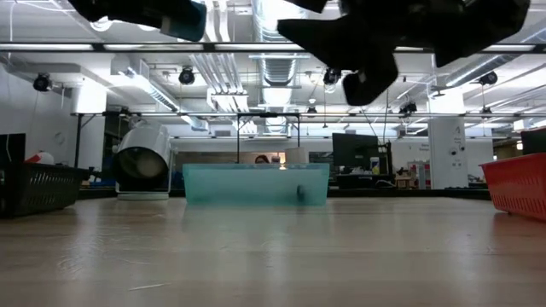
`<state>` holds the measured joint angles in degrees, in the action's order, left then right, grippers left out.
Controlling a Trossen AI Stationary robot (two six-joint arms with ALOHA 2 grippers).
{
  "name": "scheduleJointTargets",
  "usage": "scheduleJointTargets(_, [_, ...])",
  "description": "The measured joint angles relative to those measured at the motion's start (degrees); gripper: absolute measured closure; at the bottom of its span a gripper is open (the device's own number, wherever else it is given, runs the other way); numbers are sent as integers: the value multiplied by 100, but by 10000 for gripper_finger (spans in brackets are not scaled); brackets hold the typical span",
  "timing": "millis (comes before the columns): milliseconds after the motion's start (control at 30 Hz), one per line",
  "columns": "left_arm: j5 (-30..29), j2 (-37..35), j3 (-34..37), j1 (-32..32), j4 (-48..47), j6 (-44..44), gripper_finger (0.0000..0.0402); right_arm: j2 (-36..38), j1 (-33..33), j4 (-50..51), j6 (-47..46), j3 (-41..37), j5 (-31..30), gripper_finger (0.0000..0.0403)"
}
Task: Pick and place items into bin
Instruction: Put the blue charger adapter into the red bin
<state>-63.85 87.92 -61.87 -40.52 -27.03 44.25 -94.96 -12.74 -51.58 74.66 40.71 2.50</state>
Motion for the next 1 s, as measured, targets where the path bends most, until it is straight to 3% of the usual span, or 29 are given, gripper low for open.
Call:
scheduleJointTargets(400, [756,0,0,198,1666,-1474,272,-448,-216,20,505,668,-120,197])
scheduleJointTargets(1000, [1207,0,-2,582,2306,-1625,272,-437,-224,210,506,758,-109,197])
